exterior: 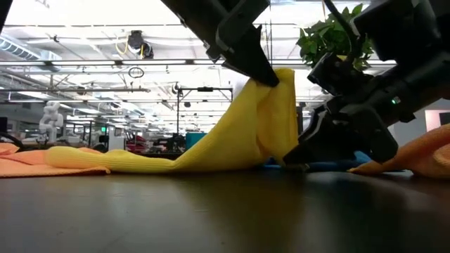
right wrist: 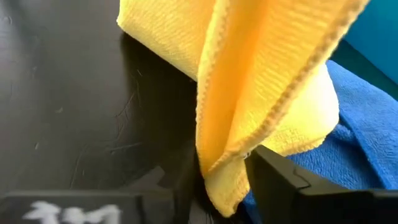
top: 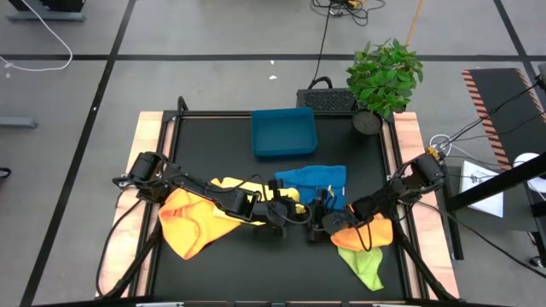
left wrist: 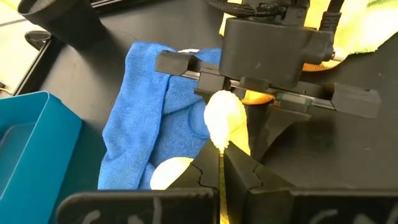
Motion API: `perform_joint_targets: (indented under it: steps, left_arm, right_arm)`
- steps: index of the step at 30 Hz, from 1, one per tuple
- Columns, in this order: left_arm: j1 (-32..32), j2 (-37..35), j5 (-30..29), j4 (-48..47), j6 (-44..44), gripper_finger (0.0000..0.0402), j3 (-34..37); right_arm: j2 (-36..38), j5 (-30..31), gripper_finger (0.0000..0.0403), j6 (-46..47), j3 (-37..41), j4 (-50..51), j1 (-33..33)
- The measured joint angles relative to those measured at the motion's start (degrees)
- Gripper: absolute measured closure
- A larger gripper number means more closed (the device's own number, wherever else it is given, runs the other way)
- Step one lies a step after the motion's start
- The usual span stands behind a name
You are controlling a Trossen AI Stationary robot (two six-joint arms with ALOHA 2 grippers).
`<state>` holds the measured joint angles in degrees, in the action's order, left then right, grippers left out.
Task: Fold microfiber towels
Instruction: Fold the yellow microfiber towel
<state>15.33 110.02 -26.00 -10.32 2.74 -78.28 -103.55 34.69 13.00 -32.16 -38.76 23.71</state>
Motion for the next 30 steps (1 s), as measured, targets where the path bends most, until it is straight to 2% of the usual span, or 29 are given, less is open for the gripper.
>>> perform_joint_targets:
  steps: [12, 17, 22, 30]
  left_arm:
    - [0.00, 0.00, 0.00, -0.65, 0.18, 0.0399, 0.00]
    - [0.00, 0.02, -0.02, -1.55, 0.20, 0.0398, 0.00]
    - [0.01, -1.01, -0.58, -3.59, -0.09, 0.0398, 0.04]
    - [0.43, -7.88, -2.50, -7.80, -3.26, 0.0399, 0.07]
  right_arm:
    - [0.00, -0.60, 0.0397, 1.11, 0.00, 2.51, -0.44]
    - [1.01, -2.27, 0.0395, 0.93, 0.02, 3.68, -0.44]
    - [5.28, -4.72, 0.0400, 1.16, 0.07, 6.73, -0.44]
    - [20.42, -1.75, 0.0402, -2.27, 0.07, 16.01, -0.25]
